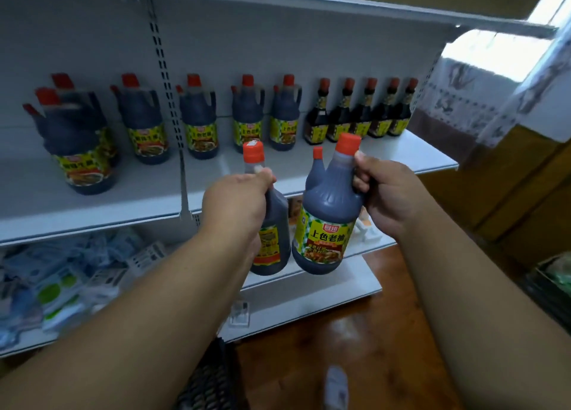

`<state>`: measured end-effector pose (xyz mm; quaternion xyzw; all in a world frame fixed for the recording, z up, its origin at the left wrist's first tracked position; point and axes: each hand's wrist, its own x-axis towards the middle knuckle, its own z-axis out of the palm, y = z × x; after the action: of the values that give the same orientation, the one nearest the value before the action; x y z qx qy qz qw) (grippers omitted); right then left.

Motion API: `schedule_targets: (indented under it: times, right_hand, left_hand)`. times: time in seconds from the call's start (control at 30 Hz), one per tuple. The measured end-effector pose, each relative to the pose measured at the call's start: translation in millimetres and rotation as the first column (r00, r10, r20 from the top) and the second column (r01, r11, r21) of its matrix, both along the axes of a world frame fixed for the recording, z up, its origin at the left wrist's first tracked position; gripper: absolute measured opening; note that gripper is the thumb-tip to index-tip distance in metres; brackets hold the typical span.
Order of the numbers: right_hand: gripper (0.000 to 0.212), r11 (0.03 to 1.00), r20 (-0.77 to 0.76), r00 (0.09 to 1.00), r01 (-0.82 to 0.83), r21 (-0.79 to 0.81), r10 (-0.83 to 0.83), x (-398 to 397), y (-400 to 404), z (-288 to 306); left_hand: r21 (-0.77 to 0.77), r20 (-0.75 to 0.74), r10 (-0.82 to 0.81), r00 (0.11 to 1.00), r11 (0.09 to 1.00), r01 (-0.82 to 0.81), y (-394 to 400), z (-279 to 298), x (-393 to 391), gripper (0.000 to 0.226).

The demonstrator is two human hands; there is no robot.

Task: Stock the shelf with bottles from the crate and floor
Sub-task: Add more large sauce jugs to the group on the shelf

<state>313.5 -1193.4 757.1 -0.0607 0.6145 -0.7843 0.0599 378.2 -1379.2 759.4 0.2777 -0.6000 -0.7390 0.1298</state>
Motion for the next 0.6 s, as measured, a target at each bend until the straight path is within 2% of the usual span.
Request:
schedule_targets:
  times: [0.2,0.27,0.4,0.53,0.6]
  right_hand:
    - [0.044,0.960,-0.026,0.963,-0.265,0.089,0.268,-103.9,-18.4,-5.6]
    - [0.040,0.947,-0.010,0.948,-0.316,0.061,0.317,-133.1,-25.4,-2.7]
    - [0.051,0.938,0.074,0.938,-0.330,-0.104,0.338,-179.8,-39.9,1.5]
    - [0.046,0.942,0.111,0.938,-0.316,-0.115,0.328,-211.1,-57.6,-6.4]
    - [0.051,0.944,0.139,0.936,-0.310,-0.110,0.323,-223.3,-69.5,-12.6]
  left_hand:
    - [-0.017,0.035,0.218,0.975,0.976,-0.217,5.6,-1.5,-63.4,0.015]
    - [-0.049,0.032,0.295,0.955,0.955,-0.294,7.4,1.0,-82.9,0.018]
    - [-0.062,-0.007,0.424,0.906,0.904,-0.424,7.3,5.3,-115.2,0.017]
    - [-0.110,0.068,0.486,0.871,0.871,-0.478,-4.8,4.9,-142.2,0.014]
    - [-0.117,0.106,0.512,0.852,0.857,-0.501,-15.3,0.7,-154.7,0.016]
